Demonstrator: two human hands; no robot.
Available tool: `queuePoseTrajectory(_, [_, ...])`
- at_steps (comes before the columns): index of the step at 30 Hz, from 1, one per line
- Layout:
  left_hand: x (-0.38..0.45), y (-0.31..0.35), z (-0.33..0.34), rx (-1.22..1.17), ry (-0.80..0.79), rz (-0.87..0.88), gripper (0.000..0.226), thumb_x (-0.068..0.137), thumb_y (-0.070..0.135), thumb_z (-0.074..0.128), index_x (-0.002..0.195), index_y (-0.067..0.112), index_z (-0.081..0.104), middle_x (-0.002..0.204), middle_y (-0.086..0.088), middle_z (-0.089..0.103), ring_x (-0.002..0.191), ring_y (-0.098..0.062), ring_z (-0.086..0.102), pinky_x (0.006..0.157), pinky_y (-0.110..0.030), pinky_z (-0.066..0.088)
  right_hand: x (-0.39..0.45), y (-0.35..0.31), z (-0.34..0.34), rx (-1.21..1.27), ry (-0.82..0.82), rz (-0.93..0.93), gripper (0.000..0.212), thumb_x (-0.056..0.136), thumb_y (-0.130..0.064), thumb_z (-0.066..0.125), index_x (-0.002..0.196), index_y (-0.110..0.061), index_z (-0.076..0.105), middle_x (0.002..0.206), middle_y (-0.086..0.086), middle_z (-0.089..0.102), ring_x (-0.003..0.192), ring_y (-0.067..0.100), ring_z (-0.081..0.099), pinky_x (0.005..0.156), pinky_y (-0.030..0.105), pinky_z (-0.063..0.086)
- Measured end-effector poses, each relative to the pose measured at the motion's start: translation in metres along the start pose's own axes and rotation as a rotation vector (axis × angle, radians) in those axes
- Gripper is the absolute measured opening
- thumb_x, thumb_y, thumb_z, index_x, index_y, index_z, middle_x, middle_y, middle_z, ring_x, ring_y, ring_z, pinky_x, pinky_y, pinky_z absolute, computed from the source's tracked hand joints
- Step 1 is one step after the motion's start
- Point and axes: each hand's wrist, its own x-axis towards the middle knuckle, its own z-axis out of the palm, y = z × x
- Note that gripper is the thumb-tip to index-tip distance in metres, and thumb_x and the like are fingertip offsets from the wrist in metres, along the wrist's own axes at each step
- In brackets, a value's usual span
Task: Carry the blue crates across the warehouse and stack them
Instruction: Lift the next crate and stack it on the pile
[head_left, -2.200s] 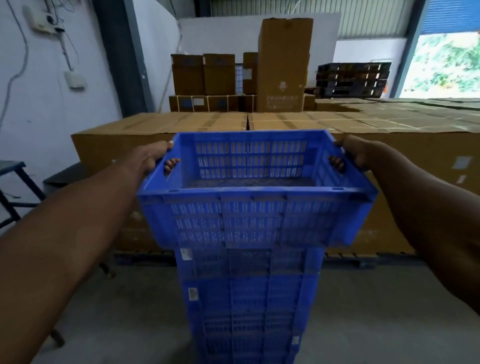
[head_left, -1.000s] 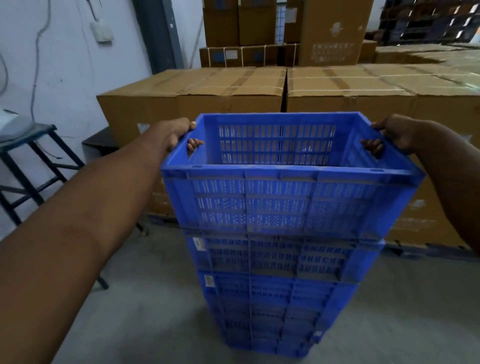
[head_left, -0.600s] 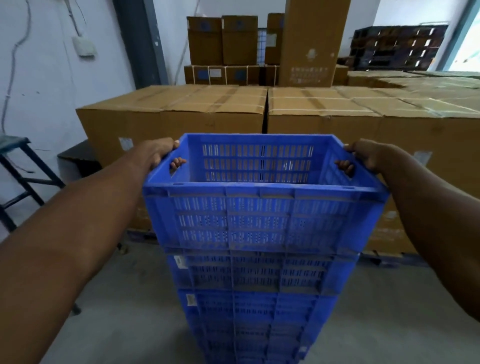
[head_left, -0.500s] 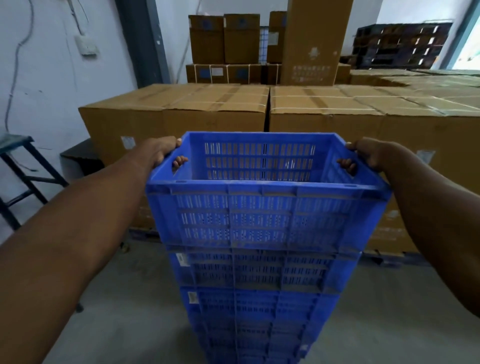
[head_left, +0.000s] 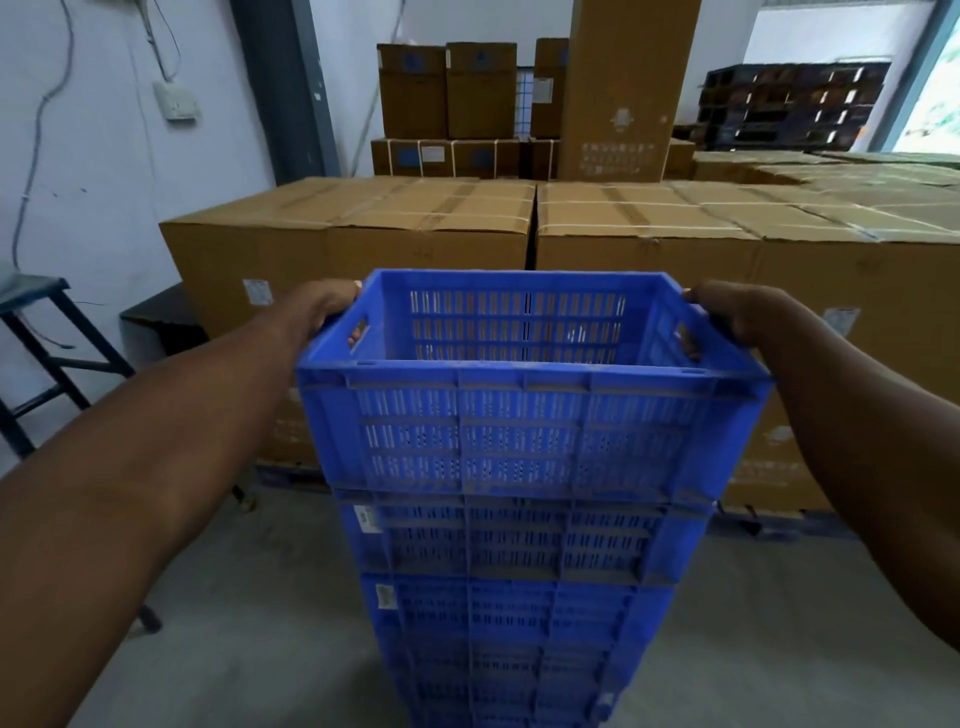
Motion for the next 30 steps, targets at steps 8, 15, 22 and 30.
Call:
queuePoseTrajectory(8, [-0.028,0.02,0.006,0.277,0.466,0.262,0.057,0.101,0.055,0.044,0.124,0.007,0.061,0.12,-0.016,0.067,0.103,-0.034,0.065,0.073,-0.039,0.044,-0.061,-0.017,0.011,-0.363,0.431,-0.341,0.064,0.094,-0.058,0.05,0.126,-0.003,0.057,0.123,0.019,0.06,0.109,0.035,0.058,0.09,0.047,0.048])
queuePoseTrajectory(15, [-0.106,0.009,0.018,0.412,0.724,0.682,0.054,0.098,0.056,0.048,0.137,0.019,0.055,0.139,-0.007,0.056,0.123,-0.027,0.056,0.098,-0.046,0.046,-0.11,-0.028,0.076,-0.376,0.362,-0.715,0.072,0.089,-0.072,0.038,0.129,-0.014,0.055,0.125,0.011,0.059,0.109,0.026,0.057,0.094,0.05,0.048])
queuePoseTrajectory(22, [-0.185,-0.074,0.013,0.319,0.887,0.758,0.051,0.097,0.046,0.051,0.135,0.013,0.057,0.134,-0.007,0.059,0.121,-0.026,0.057,0.1,-0.041,0.048,-0.156,-0.008,0.168,-0.336,0.244,-0.955,0.06,0.099,-0.056,0.04,0.143,-0.015,0.046,0.146,0.009,0.048,0.135,0.027,0.041,0.106,0.045,0.036])
queuePoseTrajectory(30, [-0.3,-0.222,0.027,0.325,1.126,0.451,0.057,0.099,0.049,0.048,0.142,0.011,0.053,0.144,-0.009,0.054,0.135,-0.024,0.048,0.109,-0.047,0.043,-0.23,0.041,0.286,-0.275,-0.054,-1.307,0.053,0.1,-0.051,0.045,0.139,-0.015,0.048,0.148,0.009,0.046,0.149,0.027,0.021,0.116,0.048,0.028])
